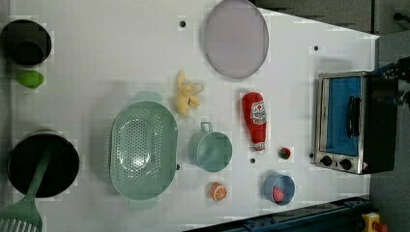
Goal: Pick Ketchup from the table and place it in strainer.
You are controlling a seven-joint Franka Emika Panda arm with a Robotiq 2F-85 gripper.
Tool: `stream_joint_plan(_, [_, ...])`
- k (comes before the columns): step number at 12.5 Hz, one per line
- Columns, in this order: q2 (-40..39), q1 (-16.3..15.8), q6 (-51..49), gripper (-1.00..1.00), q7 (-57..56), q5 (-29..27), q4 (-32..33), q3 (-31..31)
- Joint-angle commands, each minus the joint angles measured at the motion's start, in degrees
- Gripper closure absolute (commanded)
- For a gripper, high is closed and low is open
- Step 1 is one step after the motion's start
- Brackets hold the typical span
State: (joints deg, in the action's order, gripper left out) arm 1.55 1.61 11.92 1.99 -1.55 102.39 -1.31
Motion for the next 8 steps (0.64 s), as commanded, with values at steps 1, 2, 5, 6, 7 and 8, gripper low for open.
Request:
stream_joint_plan(1, [17.5, 5.8, -12.3, -0.59, -0.5, -2.0, 8.5, -5.0])
stream_joint_plan(2, [17.4, 5.8, -12.0, -0.81, -0.5, -2.0, 8.7, -5.0])
stream_joint_plan(5, [15.5, 5.7, -11.3, -1.0, -0.7, -2.0, 10.0, -5.3])
stream_joint_plan(6, [14.5, 5.7, -11.1, -1.0, -0.7, -2.0, 10.7, -5.4])
stream_joint_plan(7, [13.3, 5.7, -10.5, -1.0, -1.4, -2.0, 11.4, -5.5])
stream_joint_plan(8, [11.9, 5.7, -9.4, -1.0, -3.0, -2.0, 12.1, -5.6])
